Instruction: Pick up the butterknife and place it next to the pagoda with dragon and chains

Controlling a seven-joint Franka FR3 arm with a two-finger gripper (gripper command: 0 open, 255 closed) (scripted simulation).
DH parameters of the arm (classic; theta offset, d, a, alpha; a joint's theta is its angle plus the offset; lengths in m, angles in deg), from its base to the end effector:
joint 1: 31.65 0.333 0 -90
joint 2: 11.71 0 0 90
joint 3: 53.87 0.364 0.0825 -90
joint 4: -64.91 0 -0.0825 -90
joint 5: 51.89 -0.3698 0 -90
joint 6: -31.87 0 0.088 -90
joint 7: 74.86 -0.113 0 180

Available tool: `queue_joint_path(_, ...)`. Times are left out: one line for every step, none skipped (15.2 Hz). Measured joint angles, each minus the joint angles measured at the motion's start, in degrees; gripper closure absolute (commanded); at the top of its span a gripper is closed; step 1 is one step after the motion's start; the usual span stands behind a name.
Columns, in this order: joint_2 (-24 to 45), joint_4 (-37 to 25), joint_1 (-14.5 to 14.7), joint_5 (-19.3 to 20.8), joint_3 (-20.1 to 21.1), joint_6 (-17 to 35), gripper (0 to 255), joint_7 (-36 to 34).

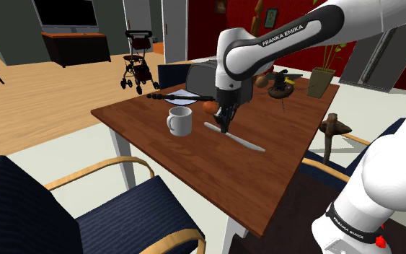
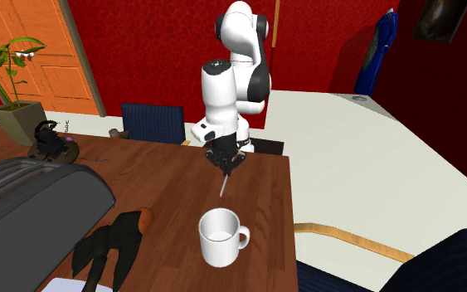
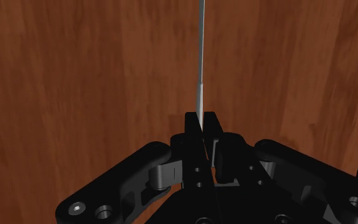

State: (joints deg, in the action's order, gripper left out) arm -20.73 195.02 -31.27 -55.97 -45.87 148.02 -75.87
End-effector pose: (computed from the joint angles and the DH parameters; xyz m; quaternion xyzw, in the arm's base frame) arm 0.4560 0.0738 0.4643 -0.9978 -0.0458 0.0451 0.0167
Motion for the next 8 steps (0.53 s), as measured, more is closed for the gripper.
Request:
queue_joint_path(-0.31,-0.47,0.01,-0.02,-0.01,-0.77,255,-0.03)
queue_joint_path(-0.61,-1.02,0.01,-0.03,-0.02,-1.61,255,-0.06)
queue_joint_path(-0.74,-1.83,-0.02,0.0,-0.07,-2.55,255,-0.04)
queue_joint_path(-1.01,-2.31,-0.04,0.0,-0.1,-3.3,255,-0.04)
queue_joint_path(-1.36,-2.72,-0.08,-0.01,-0.18,-4.07,255,0.05)
queue_joint_path(-1.76,-3.19,-0.13,-0.01,-0.26,-4.95,255,0.12)
queue_joint_path(-2.07,-3.52,-0.14,-0.02,-0.3,-5.59,255,0.15)
queue_joint_path(-2.28,-4.02,-0.1,-0.06,-0.26,-6.29,255,0.03)
